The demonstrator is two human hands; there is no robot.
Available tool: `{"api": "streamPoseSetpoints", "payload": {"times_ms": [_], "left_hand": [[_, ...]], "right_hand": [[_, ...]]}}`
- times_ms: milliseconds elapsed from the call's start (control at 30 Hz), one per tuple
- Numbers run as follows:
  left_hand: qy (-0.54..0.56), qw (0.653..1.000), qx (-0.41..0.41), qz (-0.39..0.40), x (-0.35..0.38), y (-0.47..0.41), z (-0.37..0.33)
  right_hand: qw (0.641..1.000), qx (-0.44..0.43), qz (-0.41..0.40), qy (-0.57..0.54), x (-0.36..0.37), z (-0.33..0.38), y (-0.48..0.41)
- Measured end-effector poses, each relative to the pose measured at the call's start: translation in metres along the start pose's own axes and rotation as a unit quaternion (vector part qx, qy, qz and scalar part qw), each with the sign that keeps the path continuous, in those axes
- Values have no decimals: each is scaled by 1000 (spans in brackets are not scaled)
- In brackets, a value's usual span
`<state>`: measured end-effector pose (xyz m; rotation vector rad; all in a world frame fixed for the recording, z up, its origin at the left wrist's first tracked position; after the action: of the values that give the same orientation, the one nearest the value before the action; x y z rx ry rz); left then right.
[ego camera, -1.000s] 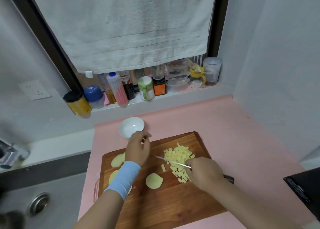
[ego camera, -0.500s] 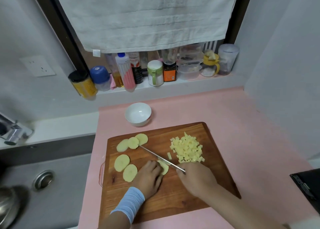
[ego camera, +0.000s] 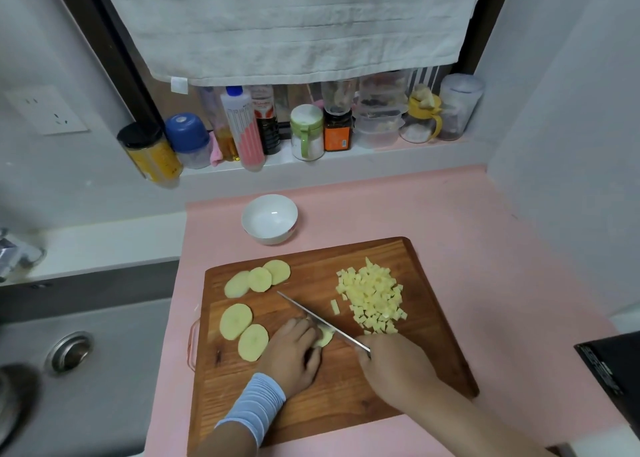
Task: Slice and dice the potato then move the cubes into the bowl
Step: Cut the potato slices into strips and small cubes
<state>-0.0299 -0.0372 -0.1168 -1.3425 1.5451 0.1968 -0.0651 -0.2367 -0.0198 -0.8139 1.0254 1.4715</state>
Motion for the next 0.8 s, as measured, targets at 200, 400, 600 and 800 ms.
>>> {"api": "streamPoseSetpoints", "payload": {"times_ms": [200,400,600,800], "left_hand": [[-3,1000,-9,-3,0,0,1],[-9,1000,-1,-10,1,1,2],[-35,999,23,-31,0,8,-2],[-26,999,3,-31,1,9,0]], "right_hand": [[998,26,47,-19,7,5,-15],[997,47,49,-24,15,13,-25],[997,47,56,-27,12,9,-24],[1000,4,27,-1,4,16,-16]]}}
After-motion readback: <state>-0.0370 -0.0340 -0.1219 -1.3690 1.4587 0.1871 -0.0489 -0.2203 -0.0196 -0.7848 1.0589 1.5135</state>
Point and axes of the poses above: each hand's wrist, its own y-axis away from the middle knuckle, its own x-axis out of the palm, z = x × y, the point moved 2 cm from there along -y, towards the middle knuckle, and after that the axes turned 12 degrees about -z, right-handed, at the moved point
